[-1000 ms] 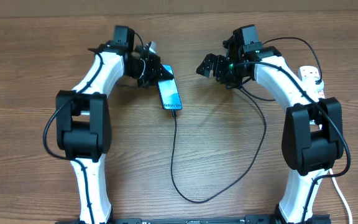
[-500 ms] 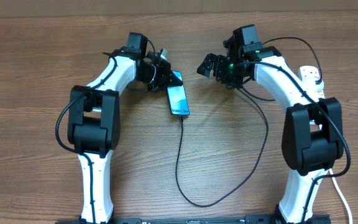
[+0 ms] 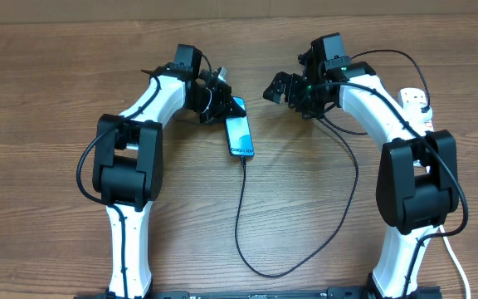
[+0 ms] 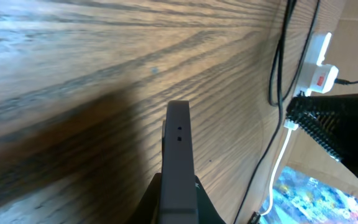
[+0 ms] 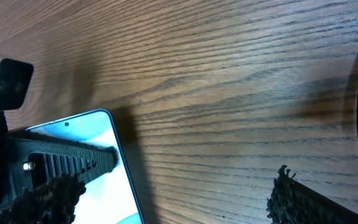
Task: Plug charger to phone and switch on socket
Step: 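Lower the phone with the left gripper onto the table center, then open the left gripper, release the phone, and raise the left arm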
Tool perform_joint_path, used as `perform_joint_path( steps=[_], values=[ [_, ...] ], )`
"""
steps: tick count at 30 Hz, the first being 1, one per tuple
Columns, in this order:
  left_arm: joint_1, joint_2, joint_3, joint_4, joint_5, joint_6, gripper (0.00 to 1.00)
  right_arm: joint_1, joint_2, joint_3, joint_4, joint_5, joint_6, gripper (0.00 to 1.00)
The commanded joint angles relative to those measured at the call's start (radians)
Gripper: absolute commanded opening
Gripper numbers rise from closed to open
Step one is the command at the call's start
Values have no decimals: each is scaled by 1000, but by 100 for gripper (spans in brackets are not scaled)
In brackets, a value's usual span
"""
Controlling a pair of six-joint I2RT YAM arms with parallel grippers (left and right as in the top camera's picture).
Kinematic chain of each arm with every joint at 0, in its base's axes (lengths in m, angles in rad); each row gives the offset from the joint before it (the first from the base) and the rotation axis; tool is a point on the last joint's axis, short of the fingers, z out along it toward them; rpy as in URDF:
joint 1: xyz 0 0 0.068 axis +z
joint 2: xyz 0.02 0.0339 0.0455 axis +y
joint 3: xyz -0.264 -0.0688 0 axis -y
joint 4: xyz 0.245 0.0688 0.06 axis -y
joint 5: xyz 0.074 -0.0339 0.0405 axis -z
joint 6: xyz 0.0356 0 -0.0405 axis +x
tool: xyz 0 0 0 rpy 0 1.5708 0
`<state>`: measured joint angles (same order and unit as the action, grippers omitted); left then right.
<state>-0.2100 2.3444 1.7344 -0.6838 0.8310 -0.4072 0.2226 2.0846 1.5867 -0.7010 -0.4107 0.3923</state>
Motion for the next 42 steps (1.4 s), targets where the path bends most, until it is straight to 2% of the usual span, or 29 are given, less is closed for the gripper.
perform_joint_path(
  steps=[1, 40, 42],
  values=[
    [-16, -1, 0, 0, 7, 27, 4, -3, -13, 19, -2, 10, 0, 100],
    [-54, 65, -2, -11, 0, 34, 4, -3, -13, 19, -16, 10, 0, 100],
    [-53, 65, -2, -11, 0, 34, 10, -3, -13, 19, -16, 10, 0, 100]
  ],
)
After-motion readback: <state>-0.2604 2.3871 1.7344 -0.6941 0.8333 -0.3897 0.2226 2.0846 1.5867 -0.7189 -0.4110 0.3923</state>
